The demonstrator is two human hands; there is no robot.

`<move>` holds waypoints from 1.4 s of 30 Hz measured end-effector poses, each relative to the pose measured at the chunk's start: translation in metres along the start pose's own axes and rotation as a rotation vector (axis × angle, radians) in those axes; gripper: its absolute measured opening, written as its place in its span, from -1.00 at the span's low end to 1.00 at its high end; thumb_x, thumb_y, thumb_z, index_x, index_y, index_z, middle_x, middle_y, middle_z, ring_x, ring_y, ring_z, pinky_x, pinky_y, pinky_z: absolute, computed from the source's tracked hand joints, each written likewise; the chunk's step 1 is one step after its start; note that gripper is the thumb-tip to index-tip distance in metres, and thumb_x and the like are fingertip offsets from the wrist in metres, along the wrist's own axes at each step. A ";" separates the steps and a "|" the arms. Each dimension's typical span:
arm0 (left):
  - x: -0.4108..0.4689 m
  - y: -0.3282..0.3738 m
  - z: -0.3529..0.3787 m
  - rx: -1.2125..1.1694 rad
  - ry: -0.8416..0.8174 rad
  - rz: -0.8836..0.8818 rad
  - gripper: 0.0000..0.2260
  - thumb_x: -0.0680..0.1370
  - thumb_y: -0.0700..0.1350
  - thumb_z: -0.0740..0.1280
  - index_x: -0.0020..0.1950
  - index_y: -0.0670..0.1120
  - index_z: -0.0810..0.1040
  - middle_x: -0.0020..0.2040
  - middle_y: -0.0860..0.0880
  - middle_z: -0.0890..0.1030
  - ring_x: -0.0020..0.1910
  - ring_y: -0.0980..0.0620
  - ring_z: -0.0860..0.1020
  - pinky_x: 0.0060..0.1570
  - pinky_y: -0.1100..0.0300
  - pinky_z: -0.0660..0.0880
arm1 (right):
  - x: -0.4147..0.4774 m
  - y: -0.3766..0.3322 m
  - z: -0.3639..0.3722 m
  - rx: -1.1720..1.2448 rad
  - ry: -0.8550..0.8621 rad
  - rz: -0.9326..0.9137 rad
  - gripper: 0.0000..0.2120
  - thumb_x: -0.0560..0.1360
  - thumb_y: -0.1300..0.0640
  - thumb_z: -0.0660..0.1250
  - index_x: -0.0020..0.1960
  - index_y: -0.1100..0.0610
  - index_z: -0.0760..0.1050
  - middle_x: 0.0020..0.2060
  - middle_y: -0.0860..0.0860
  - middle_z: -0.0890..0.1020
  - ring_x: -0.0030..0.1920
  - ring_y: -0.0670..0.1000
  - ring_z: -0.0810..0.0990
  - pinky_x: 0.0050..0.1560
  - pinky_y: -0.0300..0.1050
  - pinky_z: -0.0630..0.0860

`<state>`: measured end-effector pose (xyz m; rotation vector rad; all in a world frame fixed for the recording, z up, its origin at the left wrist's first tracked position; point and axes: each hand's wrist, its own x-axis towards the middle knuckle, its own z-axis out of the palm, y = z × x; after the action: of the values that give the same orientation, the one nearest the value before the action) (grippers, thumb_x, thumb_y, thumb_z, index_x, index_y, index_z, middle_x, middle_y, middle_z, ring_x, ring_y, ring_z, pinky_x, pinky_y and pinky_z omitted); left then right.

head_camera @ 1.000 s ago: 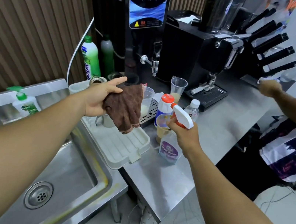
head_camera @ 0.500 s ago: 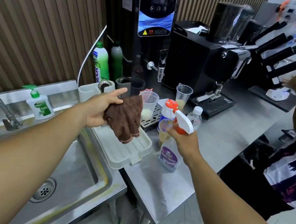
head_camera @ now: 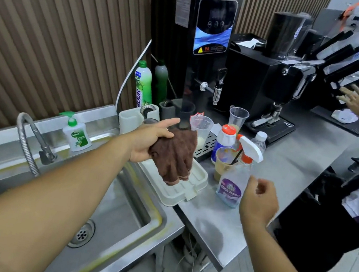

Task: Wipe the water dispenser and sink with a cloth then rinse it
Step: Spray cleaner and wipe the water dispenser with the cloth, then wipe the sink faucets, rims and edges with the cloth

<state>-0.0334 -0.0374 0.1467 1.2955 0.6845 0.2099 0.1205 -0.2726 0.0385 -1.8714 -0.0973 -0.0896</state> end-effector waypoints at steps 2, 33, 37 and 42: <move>-0.011 -0.001 -0.007 0.018 -0.040 -0.001 -0.57 0.67 -0.24 0.19 0.43 0.19 0.52 0.29 -0.07 0.65 0.16 -0.06 0.61 0.01 0.12 0.59 | -0.034 -0.020 0.012 0.007 -0.142 -0.068 -0.66 0.59 -0.06 0.27 -0.25 0.14 0.51 -0.31 0.04 0.56 -0.19 0.10 0.54 -0.24 -0.05 0.33; -0.298 -0.125 -0.266 -0.316 0.329 -0.019 -0.74 0.51 -0.18 0.47 0.15 -0.27 0.63 0.19 -0.35 0.64 0.13 -0.24 0.66 0.17 -0.07 0.61 | -0.370 -0.183 0.206 0.139 -1.609 -0.343 -0.84 0.63 0.11 0.32 -0.04 0.10 0.66 -0.15 0.01 0.73 -0.14 -0.08 0.67 -0.04 -0.04 0.61; -0.302 -0.145 -0.282 -0.453 0.433 0.018 -0.74 0.50 -0.19 0.47 0.14 -0.29 0.64 0.14 -0.35 0.65 0.07 -0.23 0.68 0.10 -0.06 0.62 | -0.380 -0.184 0.224 0.046 -1.621 -0.242 -0.75 0.60 -0.10 0.33 0.09 0.04 0.66 0.02 -0.03 0.72 0.08 -0.01 0.67 0.11 -0.06 0.57; -0.270 -0.167 -0.300 -0.612 0.670 0.095 -0.68 0.60 -0.20 0.36 0.34 -0.25 0.54 0.24 -0.31 0.63 0.27 -0.28 0.60 0.37 -0.26 0.43 | -0.355 -0.183 0.262 0.059 -1.415 -0.065 -0.46 0.60 -0.24 0.26 0.45 0.05 0.41 0.39 -0.08 0.51 0.38 -0.01 0.44 0.20 -0.08 0.31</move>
<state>-0.4561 0.0214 0.0520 0.6492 1.0198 0.8866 -0.2491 0.0237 0.0948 -1.5338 -1.0943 1.1828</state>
